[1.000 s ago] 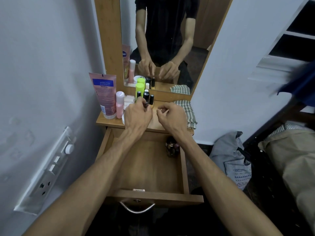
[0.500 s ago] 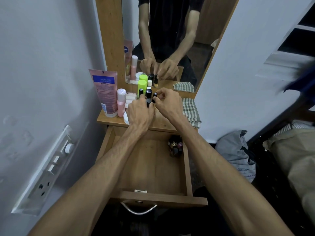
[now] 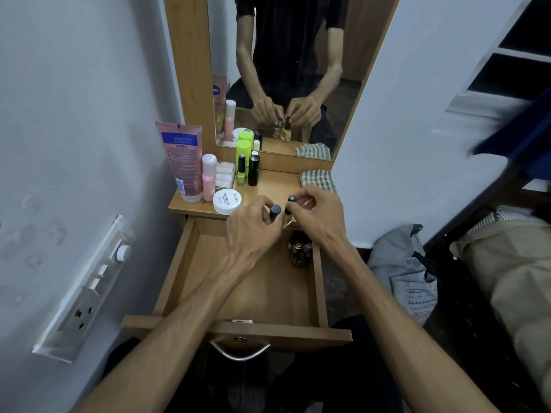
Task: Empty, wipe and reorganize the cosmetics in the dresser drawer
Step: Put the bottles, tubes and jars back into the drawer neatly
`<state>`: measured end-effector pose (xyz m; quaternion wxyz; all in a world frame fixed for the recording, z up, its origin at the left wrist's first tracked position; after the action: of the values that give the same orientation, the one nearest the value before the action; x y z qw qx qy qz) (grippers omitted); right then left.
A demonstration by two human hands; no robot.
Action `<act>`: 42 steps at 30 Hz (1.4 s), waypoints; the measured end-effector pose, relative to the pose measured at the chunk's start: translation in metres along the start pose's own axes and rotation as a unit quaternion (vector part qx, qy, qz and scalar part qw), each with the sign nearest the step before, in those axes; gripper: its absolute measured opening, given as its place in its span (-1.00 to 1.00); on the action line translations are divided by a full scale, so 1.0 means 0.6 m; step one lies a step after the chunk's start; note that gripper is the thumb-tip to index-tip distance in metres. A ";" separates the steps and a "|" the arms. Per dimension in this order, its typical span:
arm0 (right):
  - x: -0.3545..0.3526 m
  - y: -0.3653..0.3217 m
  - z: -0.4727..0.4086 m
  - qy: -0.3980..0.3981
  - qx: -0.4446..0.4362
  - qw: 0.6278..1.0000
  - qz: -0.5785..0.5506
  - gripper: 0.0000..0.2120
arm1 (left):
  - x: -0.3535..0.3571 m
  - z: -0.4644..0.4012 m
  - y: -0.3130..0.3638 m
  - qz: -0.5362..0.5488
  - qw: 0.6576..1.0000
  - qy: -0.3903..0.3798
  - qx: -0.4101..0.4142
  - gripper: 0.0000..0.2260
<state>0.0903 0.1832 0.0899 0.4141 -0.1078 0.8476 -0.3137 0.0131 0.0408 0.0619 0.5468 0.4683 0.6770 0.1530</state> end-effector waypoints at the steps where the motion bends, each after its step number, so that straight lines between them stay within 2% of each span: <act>1: -0.008 0.002 0.015 0.000 0.006 1.000 -0.005 -0.92 | 0.002 0.014 0.000 0.004 1.000 -0.012 0.003 -0.80; 8: -0.029 0.030 0.098 -0.037 0.025 0.999 -0.020 -0.93 | 0.024 0.089 -0.020 0.043 0.994 -0.099 0.027 -0.79; 13: -0.032 0.045 0.130 -0.068 0.020 0.997 0.000 -0.93 | 0.047 0.119 -0.024 0.009 0.985 -0.167 0.032 -0.79; 17: -0.023 0.065 0.142 -0.120 0.012 0.990 0.067 -0.89 | 0.071 0.128 -0.024 -0.038 0.977 -0.208 0.042 -0.78; 24: -0.002 0.085 0.146 -0.168 -0.037 0.976 0.133 -0.79 | 0.103 0.125 -0.026 -0.074 0.969 -0.232 0.043 -0.75; 28: 0.005 0.098 0.148 -0.171 -0.032 0.973 0.149 -0.85 | 0.115 0.118 -0.031 -0.088 0.967 -0.237 0.037 -0.75; 36: 0.011 0.107 0.153 -0.165 -0.015 0.972 0.164 -0.83 | 0.122 0.113 -0.039 -0.090 0.968 -0.233 0.025 -0.75; 42: 0.005 0.108 0.158 -0.161 0.001 0.974 0.161 -0.78 | 0.118 0.115 -0.043 -0.085 0.965 -0.246 0.020 -0.68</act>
<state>0.1663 0.1905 0.0041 0.5903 -0.0188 0.7757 -0.2222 0.0647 0.0633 -0.0233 0.6979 0.4435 0.5616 -0.0277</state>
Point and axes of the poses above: each hand's wrist, its own z-axis away from the middle knuckle, its own x-axis out of the palm, y = z × x, the point moved 4 cm from there along -z, towards the middle knuckle, and after that the axes turned 10 degrees about -x, right-handed, at the moved point
